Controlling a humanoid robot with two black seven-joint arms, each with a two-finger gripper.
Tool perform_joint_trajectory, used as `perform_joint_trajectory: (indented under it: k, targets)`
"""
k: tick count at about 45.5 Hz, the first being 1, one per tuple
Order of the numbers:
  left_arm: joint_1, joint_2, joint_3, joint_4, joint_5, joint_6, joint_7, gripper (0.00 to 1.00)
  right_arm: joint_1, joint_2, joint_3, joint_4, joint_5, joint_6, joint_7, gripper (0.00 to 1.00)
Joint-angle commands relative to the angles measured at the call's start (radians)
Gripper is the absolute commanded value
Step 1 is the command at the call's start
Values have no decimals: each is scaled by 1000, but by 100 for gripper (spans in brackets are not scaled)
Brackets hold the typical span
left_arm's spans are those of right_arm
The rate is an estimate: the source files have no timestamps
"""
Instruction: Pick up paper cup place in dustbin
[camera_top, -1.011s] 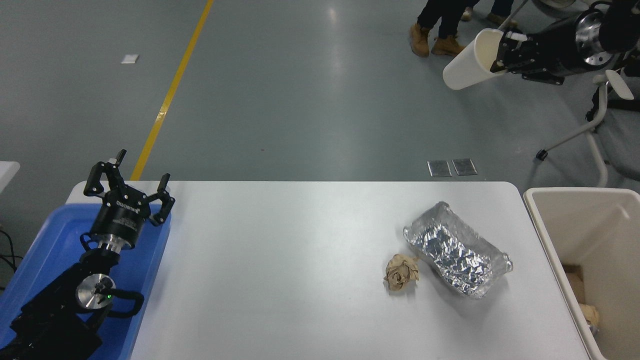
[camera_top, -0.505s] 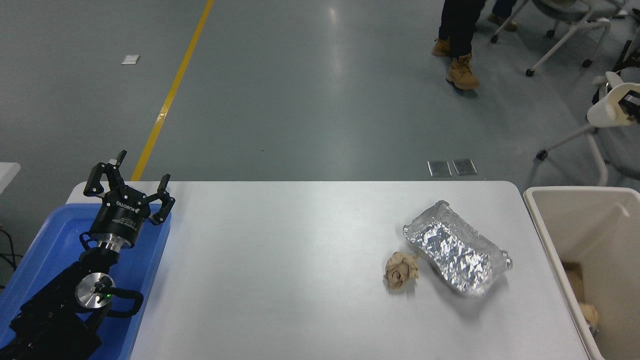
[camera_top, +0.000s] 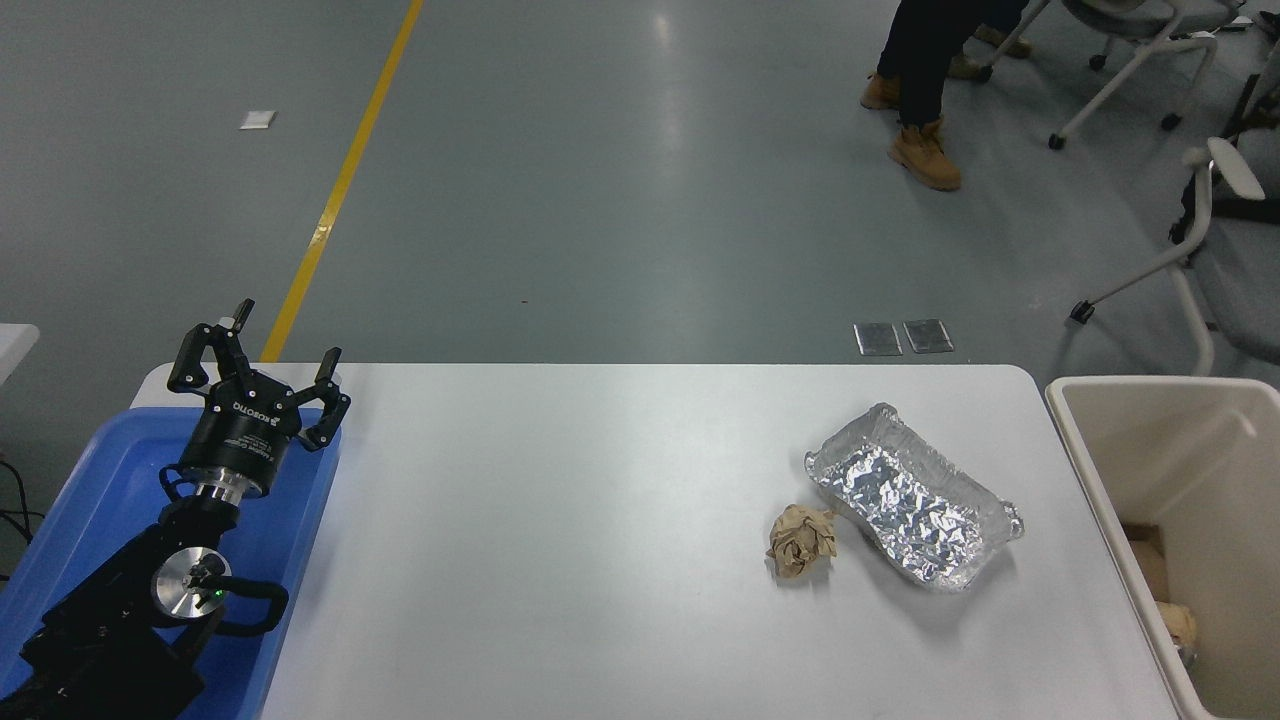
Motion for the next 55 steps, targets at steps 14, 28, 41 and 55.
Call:
perform_joint_trajectory:
  k: [14, 28, 41, 55]
  targets:
    - [0, 0, 0, 0, 0, 0, 0, 98, -145, 116, 45, -5, 38, -57, -2, 0]
    - [0, 0, 0, 0, 0, 0, 0, 98, -144, 113, 41, -2, 50, -57, -2, 27]
    - [0, 0, 0, 0, 0, 0, 0, 98, -102, 96, 29, 15, 52, -60, 0, 100]
    - [0, 0, 0, 0, 0, 0, 0, 98, 187, -126, -109, 337, 41, -43, 0, 100]
